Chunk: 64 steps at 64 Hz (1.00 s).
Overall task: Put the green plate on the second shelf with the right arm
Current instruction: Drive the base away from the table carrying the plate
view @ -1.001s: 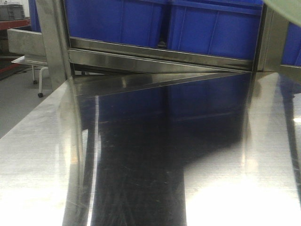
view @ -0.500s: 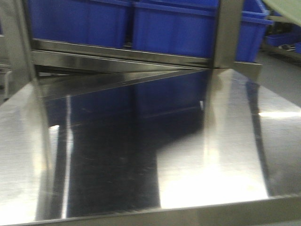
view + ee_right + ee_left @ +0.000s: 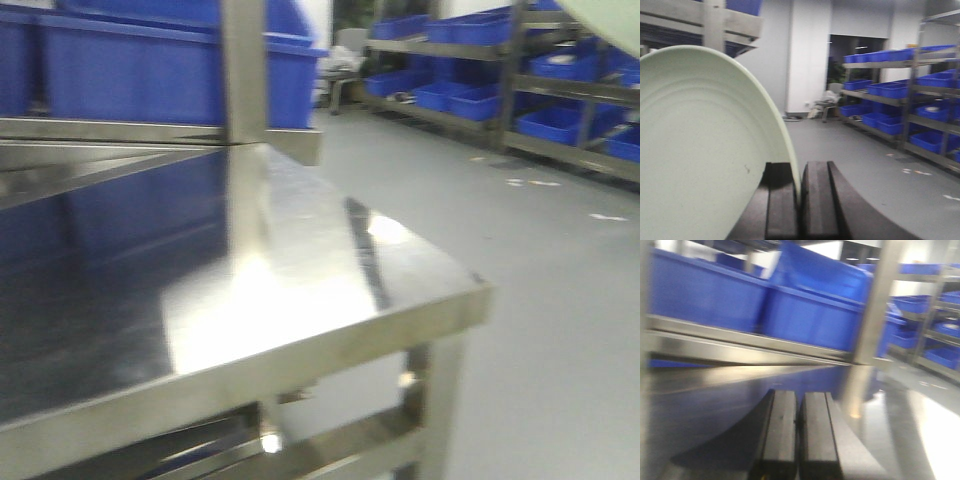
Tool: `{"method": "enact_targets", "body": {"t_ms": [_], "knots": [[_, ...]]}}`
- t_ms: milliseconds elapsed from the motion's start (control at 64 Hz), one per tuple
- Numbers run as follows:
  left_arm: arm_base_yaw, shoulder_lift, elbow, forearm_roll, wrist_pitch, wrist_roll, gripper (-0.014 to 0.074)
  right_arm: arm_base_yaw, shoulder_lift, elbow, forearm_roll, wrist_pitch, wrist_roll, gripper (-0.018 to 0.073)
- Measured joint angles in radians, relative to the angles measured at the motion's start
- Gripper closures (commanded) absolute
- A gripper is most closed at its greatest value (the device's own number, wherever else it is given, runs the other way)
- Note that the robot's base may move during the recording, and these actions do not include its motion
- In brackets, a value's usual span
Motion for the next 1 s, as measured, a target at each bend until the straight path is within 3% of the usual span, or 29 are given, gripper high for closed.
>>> {"method": "enact_targets", "body": {"t_ms": [1001], "knots": [[0.0, 0.0, 0.0, 0.0, 0.0, 0.0, 0.0466, 0.0, 0.0, 0.0, 0.0, 0.0, 0.0, 0.0502]]}}
